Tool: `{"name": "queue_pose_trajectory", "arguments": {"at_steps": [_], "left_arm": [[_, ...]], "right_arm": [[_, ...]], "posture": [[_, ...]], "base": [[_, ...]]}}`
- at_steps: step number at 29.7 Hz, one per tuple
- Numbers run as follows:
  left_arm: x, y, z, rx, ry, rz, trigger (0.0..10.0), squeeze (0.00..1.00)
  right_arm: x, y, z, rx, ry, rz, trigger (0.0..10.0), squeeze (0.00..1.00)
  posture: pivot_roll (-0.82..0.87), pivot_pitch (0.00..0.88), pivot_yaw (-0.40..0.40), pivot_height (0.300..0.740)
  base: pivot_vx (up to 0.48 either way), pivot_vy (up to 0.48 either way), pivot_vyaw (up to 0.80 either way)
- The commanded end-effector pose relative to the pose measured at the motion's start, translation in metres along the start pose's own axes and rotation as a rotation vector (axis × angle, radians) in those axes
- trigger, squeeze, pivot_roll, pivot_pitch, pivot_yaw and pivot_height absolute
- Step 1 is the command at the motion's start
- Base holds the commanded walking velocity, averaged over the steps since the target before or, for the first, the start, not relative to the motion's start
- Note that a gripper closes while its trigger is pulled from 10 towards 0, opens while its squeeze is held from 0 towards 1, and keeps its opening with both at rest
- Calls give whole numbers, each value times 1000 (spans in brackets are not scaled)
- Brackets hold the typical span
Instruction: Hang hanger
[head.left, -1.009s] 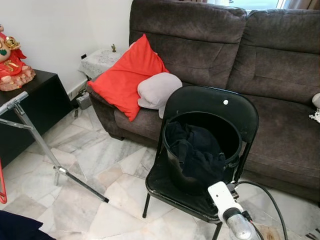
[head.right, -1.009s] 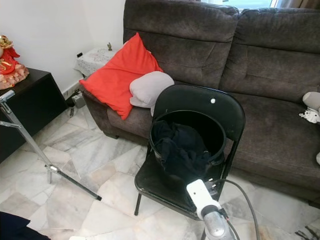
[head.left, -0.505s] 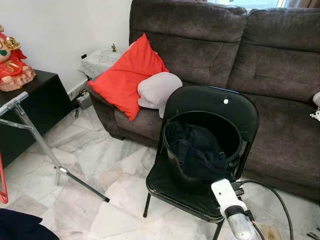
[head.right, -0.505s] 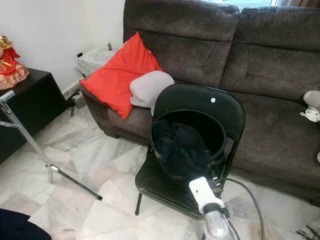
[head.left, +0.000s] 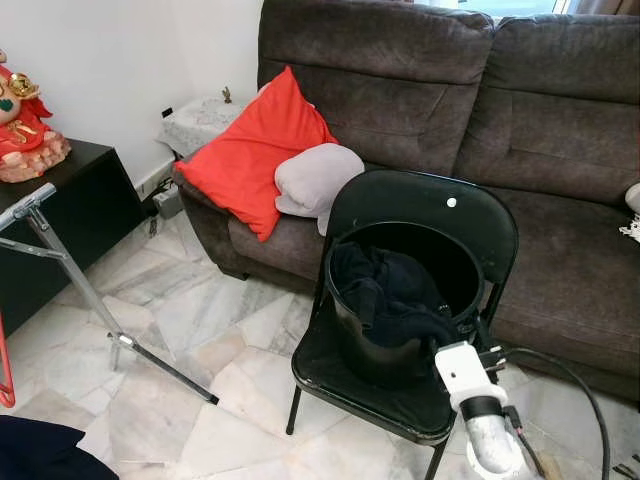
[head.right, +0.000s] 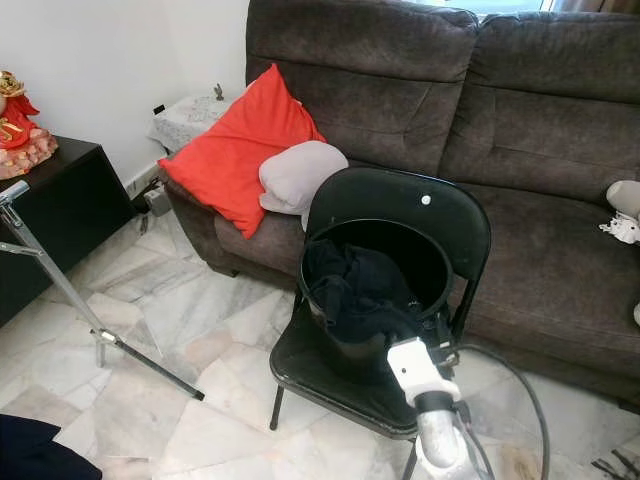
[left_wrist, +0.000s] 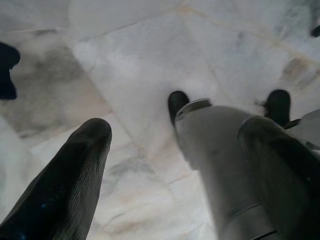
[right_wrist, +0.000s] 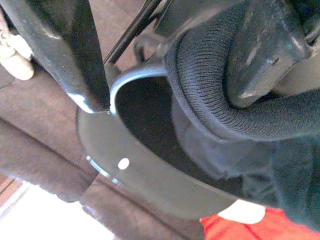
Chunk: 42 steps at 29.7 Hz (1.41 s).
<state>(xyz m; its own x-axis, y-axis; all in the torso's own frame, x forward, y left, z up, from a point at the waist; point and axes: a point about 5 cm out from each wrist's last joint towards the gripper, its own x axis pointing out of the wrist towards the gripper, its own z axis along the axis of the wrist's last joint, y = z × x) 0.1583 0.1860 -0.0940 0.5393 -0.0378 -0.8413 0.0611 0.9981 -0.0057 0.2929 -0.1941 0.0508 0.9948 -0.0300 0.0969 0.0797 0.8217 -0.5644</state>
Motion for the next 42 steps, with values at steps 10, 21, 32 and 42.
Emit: {"name": "queue_pose_trajectory", "arguments": {"at_steps": [10,21,32,42], "left_arm": [[6,-31,9,12,-2,-26,10000,0],[8,-39,17,16,-9,-31,10000,0],[6,-28,11,17,-2,-22,10000,0],[6,-28,11,18,-1,-23,10000,0]], "right_arm": [[16,-24,15,78,3,-136,10000,0],[-5,-36,-29,245,314,-275,10000,0],[-15,-10,-28,326,338,-141,10000,0],[-34,6,-38,316,382,-81,10000,0]], "posture": [[-1,59,76,740],[-1,65,76,740],[-1,63,78,740],[1,59,73,740]], "base": [[0,0,0],[0,0,0],[0,0,0],[0,0,0]]}}
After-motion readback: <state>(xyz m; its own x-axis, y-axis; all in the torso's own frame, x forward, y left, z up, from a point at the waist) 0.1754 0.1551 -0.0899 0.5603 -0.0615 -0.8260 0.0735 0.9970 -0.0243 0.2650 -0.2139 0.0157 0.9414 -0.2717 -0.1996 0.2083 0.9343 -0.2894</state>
